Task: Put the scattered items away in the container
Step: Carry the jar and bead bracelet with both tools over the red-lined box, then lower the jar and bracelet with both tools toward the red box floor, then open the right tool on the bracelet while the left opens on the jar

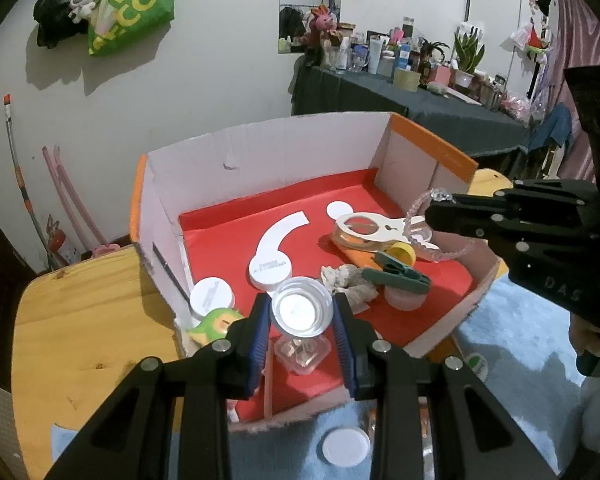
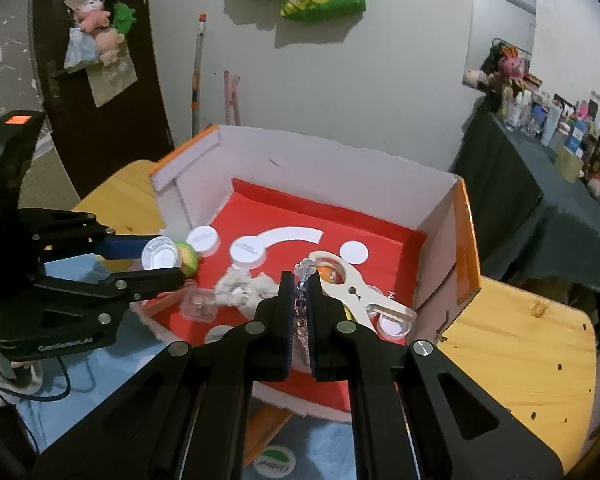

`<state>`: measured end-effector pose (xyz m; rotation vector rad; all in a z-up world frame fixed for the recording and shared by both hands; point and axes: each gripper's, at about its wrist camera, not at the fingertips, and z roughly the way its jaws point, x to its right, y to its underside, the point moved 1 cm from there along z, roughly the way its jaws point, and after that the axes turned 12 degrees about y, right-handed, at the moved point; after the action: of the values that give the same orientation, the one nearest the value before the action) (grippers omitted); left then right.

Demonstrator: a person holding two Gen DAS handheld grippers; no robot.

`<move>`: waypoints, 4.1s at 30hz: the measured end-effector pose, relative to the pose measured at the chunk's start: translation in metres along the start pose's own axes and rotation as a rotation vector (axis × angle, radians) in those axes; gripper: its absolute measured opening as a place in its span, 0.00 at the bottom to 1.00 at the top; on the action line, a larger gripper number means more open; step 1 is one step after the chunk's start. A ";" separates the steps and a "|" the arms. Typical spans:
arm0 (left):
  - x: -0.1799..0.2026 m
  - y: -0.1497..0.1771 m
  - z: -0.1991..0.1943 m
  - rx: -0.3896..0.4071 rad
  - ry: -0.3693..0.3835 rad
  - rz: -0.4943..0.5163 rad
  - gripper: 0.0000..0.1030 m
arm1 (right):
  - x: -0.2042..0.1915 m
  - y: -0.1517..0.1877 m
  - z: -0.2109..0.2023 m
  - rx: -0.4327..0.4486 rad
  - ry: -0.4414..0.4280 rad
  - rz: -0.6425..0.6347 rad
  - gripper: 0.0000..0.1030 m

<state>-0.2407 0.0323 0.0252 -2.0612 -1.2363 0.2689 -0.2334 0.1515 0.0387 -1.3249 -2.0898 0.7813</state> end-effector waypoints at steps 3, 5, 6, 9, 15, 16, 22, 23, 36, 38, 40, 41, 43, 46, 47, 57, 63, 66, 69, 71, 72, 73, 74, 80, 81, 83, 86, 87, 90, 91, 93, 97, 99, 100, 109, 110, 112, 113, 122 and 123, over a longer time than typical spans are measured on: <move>-0.004 -0.002 0.011 -0.014 0.006 -0.011 0.32 | 0.003 0.000 0.013 -0.020 0.018 0.006 0.05; -0.004 -0.003 0.017 -0.022 0.007 -0.015 0.32 | 0.005 0.001 0.018 -0.030 0.029 0.005 0.05; -0.005 -0.002 0.020 -0.026 0.006 -0.016 0.32 | 0.007 0.001 0.021 -0.033 0.033 0.010 0.05; -0.006 -0.002 0.028 -0.039 0.007 -0.022 0.32 | 0.010 0.002 0.028 -0.044 0.046 0.013 0.05; -0.010 0.002 0.036 -0.059 0.009 -0.031 0.32 | 0.009 0.003 0.036 -0.058 0.046 0.003 0.05; -0.011 0.003 0.036 -0.063 0.011 -0.033 0.32 | 0.008 0.003 0.036 -0.059 0.044 0.002 0.05; -0.013 0.006 0.038 -0.069 0.015 -0.040 0.32 | 0.002 0.006 0.042 -0.072 0.031 -0.011 0.05; -0.013 0.007 0.039 -0.070 0.015 -0.042 0.32 | 0.001 0.007 0.043 -0.074 0.029 -0.014 0.05; -0.017 0.009 0.040 -0.082 0.024 -0.057 0.32 | -0.011 0.012 0.052 -0.108 -0.001 -0.026 0.05; -0.018 0.010 0.041 -0.085 0.027 -0.061 0.32 | -0.013 0.013 0.052 -0.112 -0.003 -0.031 0.05; -0.019 0.011 0.042 -0.088 0.028 -0.061 0.32 | -0.014 0.014 0.053 -0.118 -0.008 -0.034 0.05; -0.019 0.011 0.041 -0.088 0.027 -0.061 0.32 | -0.015 0.014 0.054 -0.120 -0.008 -0.035 0.05; -0.019 0.011 0.041 -0.087 0.029 -0.062 0.32 | -0.016 0.015 0.054 -0.122 -0.011 -0.038 0.05; -0.019 0.012 0.041 -0.088 0.031 -0.064 0.32 | -0.016 0.016 0.055 -0.127 -0.011 -0.038 0.05; -0.019 0.012 0.041 -0.088 0.031 -0.064 0.32 | -0.016 0.016 0.056 -0.131 -0.013 -0.039 0.05; -0.018 0.013 0.039 -0.090 0.036 -0.061 0.32 | -0.021 0.019 0.059 -0.147 -0.021 -0.049 0.05; -0.018 0.012 0.038 -0.090 0.040 -0.062 0.32 | -0.019 0.018 0.059 -0.157 -0.026 -0.042 0.05; -0.017 0.013 0.038 -0.089 0.041 -0.061 0.32 | -0.019 0.018 0.060 -0.163 -0.032 -0.034 0.06; -0.017 0.013 0.037 -0.088 0.043 -0.060 0.32 | -0.018 0.018 0.060 -0.168 -0.036 -0.027 0.06; -0.017 0.012 0.037 -0.087 0.043 -0.059 0.32 | -0.017 0.018 0.060 -0.170 -0.037 -0.022 0.06; -0.016 0.012 0.036 -0.087 0.043 -0.058 0.32 | -0.017 0.017 0.060 -0.171 -0.038 -0.021 0.06; -0.016 0.012 0.036 -0.086 0.043 -0.059 0.32 | -0.017 0.018 0.060 -0.171 -0.036 -0.021 0.06; -0.016 0.012 0.036 -0.085 0.043 -0.059 0.32 | -0.017 0.018 0.060 -0.171 -0.035 -0.020 0.06; -0.015 0.011 0.035 -0.082 0.045 -0.059 0.32 | -0.017 0.017 0.059 -0.170 -0.034 -0.020 0.06; -0.015 0.011 0.035 -0.082 0.046 -0.059 0.32 | -0.017 0.017 0.059 -0.171 -0.033 -0.020 0.06; -0.015 0.011 0.035 -0.083 0.048 -0.059 0.32 | -0.017 0.017 0.059 -0.171 -0.031 -0.018 0.06; -0.015 0.010 0.035 -0.084 0.049 -0.058 0.32 | -0.018 0.018 0.059 -0.171 -0.027 -0.023 0.06; -0.014 0.010 0.035 -0.085 0.049 -0.058 0.32 | -0.018 0.018 0.058 -0.172 -0.027 -0.024 0.06; -0.015 0.010 0.034 -0.084 0.050 -0.058 0.32 | -0.017 0.018 0.057 -0.173 -0.020 -0.024 0.07; -0.015 0.010 0.035 -0.085 0.049 -0.057 0.32 | -0.017 0.019 0.058 -0.173 -0.020 -0.023 0.08; -0.015 0.010 0.034 -0.084 0.049 -0.058 0.32 | -0.017 0.019 0.057 -0.171 -0.018 -0.020 0.16; -0.016 0.010 0.034 -0.084 0.048 -0.060 0.31 | -0.019 0.019 0.050 -0.127 -0.004 -0.033 0.59; -0.017 0.010 0.034 -0.084 0.053 -0.066 0.31 | -0.020 0.018 0.047 -0.118 -0.004 -0.043 0.58; -0.017 0.010 0.034 -0.083 0.053 -0.068 0.31 | -0.019 0.018 0.048 -0.119 -0.007 -0.042 0.58; -0.018 0.010 0.035 -0.080 0.054 -0.066 0.31 | -0.016 0.017 0.047 -0.119 0.002 -0.037 0.58; -0.018 0.010 0.034 -0.080 0.054 -0.068 0.31 | -0.016 0.017 0.047 -0.117 0.002 -0.036 0.58; -0.019 0.010 0.034 -0.082 0.055 -0.068 0.31 | -0.016 0.016 0.046 -0.115 0.001 -0.035 0.58; -0.019 0.010 0.034 -0.081 0.054 -0.069 0.31 | -0.016 0.016 0.046 -0.114 0.003 -0.034 0.58; -0.020 0.011 0.033 -0.074 0.055 -0.073 0.39 | -0.014 0.015 0.045 -0.109 0.005 -0.027 0.61; -0.020 0.011 0.032 -0.071 0.054 -0.073 0.40 | -0.013 0.015 0.044 -0.105 0.005 -0.026 0.62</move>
<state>-0.2602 0.0272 -0.0089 -2.0647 -1.3021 0.1368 -0.2502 0.1362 -0.0039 -1.3502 -2.1656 0.6652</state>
